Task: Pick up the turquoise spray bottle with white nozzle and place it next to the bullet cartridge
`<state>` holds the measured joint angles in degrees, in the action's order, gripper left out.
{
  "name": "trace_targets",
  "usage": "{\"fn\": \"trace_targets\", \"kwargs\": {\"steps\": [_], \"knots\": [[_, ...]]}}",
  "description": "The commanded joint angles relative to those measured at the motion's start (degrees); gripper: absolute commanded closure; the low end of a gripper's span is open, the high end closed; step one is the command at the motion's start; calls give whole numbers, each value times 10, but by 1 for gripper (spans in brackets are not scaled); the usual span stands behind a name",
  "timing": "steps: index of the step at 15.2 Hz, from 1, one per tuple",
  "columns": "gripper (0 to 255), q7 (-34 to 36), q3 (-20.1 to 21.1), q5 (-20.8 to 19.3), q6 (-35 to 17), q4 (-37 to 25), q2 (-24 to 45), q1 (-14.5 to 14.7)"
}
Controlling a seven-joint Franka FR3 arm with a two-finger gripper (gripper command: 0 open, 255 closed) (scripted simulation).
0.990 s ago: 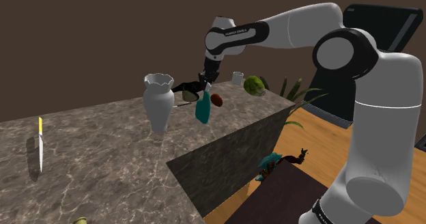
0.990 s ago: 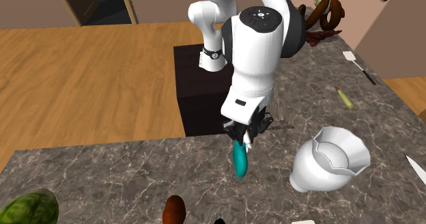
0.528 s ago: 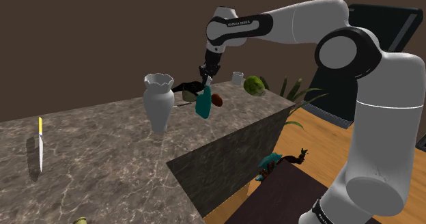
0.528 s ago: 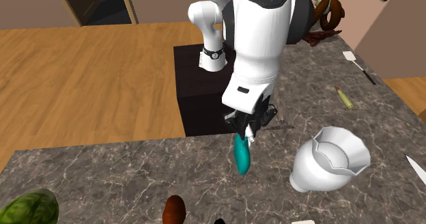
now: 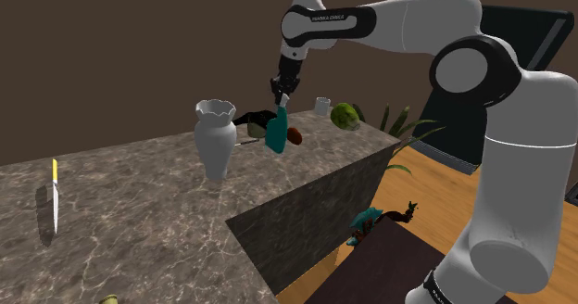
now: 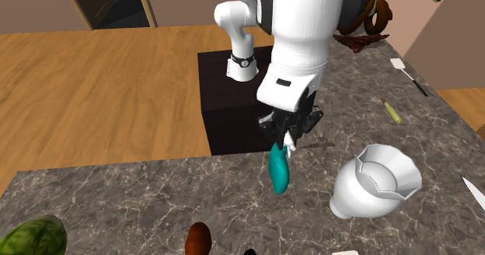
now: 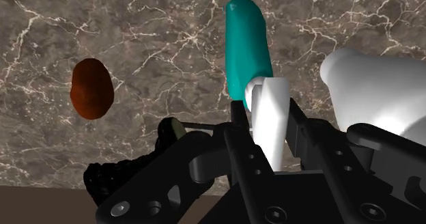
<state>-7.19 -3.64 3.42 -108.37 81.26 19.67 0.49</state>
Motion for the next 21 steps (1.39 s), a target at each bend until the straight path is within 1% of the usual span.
{"fn": "trace_targets", "kwargs": {"steps": [1, 6, 11, 16, 21], "knots": [[255, 17, 5, -4, -4, 19, -15, 13], [255, 78, 23, -19, -23, 77, -56, 54], [255, 142, 44, -33, -34, 113, -82, 93], [255, 208, 67, -46, -38, 130, -95, 132], [255, 275, 91, -60, -36, 129, -94, 171]]}}
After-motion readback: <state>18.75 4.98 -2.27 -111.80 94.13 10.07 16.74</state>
